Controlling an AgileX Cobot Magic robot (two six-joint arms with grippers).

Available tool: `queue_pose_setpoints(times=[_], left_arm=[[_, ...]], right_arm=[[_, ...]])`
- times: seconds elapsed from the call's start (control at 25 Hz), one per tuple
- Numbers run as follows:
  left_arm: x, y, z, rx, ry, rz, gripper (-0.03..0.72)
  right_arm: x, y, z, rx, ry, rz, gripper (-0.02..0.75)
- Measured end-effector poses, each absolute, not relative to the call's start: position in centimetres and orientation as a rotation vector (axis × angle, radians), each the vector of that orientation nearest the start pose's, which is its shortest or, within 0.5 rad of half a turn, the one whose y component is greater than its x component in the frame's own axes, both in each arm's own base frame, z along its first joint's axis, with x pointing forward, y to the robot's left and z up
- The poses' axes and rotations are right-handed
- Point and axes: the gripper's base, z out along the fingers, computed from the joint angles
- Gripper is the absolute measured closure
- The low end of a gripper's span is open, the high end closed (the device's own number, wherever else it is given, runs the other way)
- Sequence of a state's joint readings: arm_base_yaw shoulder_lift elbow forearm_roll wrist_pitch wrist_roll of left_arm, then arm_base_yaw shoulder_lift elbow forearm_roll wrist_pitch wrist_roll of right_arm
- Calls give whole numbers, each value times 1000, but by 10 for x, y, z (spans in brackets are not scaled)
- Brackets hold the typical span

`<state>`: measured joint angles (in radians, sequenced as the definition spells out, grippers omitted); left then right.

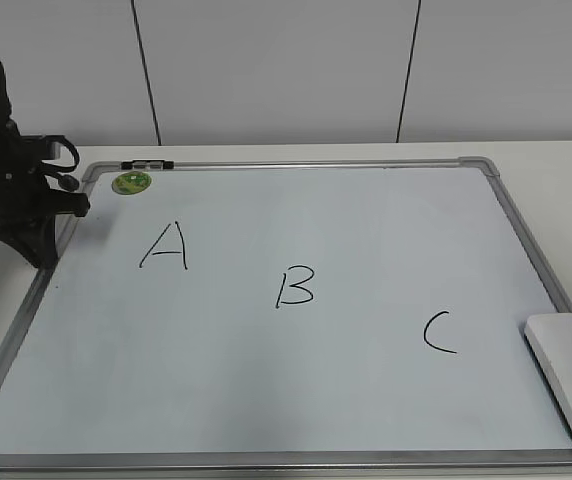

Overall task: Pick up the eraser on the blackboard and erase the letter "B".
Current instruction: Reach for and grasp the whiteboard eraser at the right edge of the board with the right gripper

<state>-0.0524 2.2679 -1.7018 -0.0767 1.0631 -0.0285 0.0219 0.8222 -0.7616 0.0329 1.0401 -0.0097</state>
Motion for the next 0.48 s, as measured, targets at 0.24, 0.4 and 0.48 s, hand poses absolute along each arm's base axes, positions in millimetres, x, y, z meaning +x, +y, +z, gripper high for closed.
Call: queue_pose_setpoints(times=[0.24,0.4,0.48], left_arm=[[445,-30,128,-20,3114,-109,652],[445,-30,128,-20,3114,-109,650],[445,-30,128,-20,3114,-109,648]], right_arm=[[180,12,279,-37,2795,139,217],[201,13,259,-30,2878,145,217],[208,13,251,-26,2907,144,217]])
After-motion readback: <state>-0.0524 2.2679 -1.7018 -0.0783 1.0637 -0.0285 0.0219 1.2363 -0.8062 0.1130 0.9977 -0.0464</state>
